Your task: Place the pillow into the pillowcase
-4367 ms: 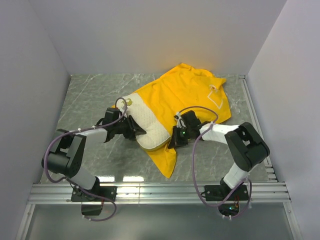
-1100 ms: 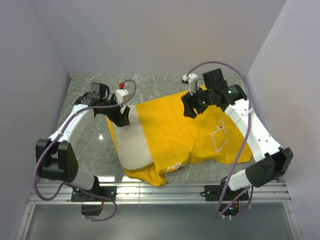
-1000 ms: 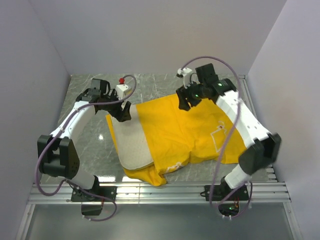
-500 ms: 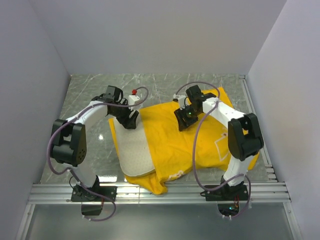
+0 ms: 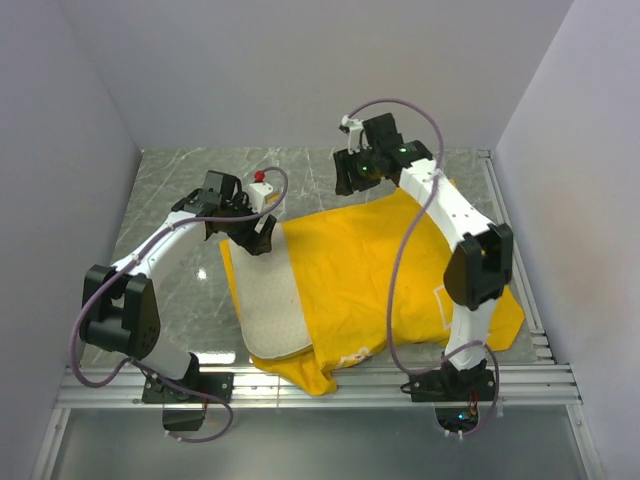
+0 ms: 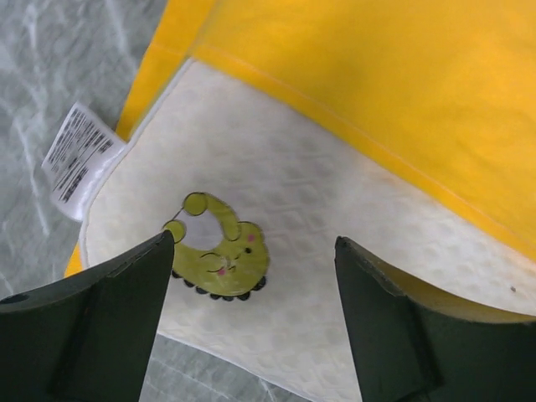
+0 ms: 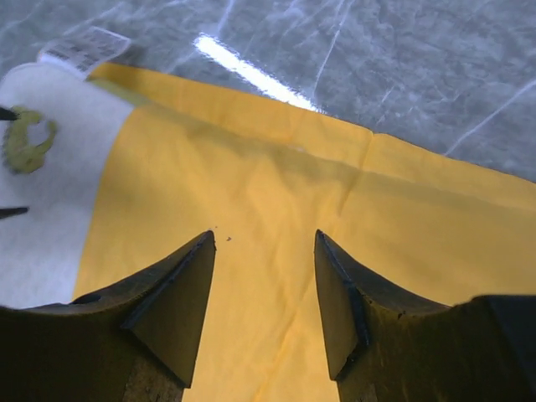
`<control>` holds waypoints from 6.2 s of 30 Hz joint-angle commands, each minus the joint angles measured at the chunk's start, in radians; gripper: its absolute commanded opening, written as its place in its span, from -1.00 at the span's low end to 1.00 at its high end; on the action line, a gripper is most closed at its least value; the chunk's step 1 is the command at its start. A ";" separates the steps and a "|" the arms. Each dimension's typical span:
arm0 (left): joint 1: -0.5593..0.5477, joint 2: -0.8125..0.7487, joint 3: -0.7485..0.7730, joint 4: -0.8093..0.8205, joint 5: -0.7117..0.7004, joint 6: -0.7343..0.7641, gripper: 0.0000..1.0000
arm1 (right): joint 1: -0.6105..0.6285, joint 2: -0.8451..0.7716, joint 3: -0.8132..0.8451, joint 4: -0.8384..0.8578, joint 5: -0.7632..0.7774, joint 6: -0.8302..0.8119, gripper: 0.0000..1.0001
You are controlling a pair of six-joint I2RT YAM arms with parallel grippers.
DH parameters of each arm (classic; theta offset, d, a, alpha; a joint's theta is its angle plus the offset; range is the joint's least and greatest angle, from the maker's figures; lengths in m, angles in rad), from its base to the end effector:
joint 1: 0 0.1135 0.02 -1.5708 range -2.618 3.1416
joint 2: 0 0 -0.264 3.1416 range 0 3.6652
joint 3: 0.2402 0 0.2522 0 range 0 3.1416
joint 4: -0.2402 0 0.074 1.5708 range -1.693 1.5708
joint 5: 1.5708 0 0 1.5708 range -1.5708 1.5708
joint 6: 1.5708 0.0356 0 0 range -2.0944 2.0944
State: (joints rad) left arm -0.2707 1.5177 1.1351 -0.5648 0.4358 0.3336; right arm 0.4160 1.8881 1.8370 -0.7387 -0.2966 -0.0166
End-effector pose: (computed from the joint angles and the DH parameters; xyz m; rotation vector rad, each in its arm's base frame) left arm 0.3021 -0.0994 0.2551 0.8995 2.2961 -0.5195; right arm 0.3856 0.1817 0.3350 -0.6533 2.2915 0.5424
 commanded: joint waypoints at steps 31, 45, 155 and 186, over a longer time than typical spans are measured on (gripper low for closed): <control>-0.005 0.058 -0.031 0.207 0.129 -0.004 -0.99 | 0.119 0.181 0.067 0.025 -0.335 0.165 -1.00; -0.016 -0.163 -0.139 0.301 0.247 0.062 -0.99 | 0.057 0.016 -0.143 0.044 -0.348 0.315 -1.00; -0.027 -0.200 -0.308 0.382 0.116 0.277 -0.54 | 0.006 0.012 0.015 0.110 -0.212 0.238 0.52; 0.004 0.042 -0.108 0.431 0.176 -0.300 -0.99 | 0.115 0.069 0.002 -0.180 -0.543 0.006 -1.00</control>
State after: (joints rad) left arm -0.2478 1.5322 0.9501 -0.2657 0.5522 0.1516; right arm 0.4740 2.0296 1.7710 -0.8352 -0.5201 -0.0509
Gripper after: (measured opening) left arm 0.068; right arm 0.007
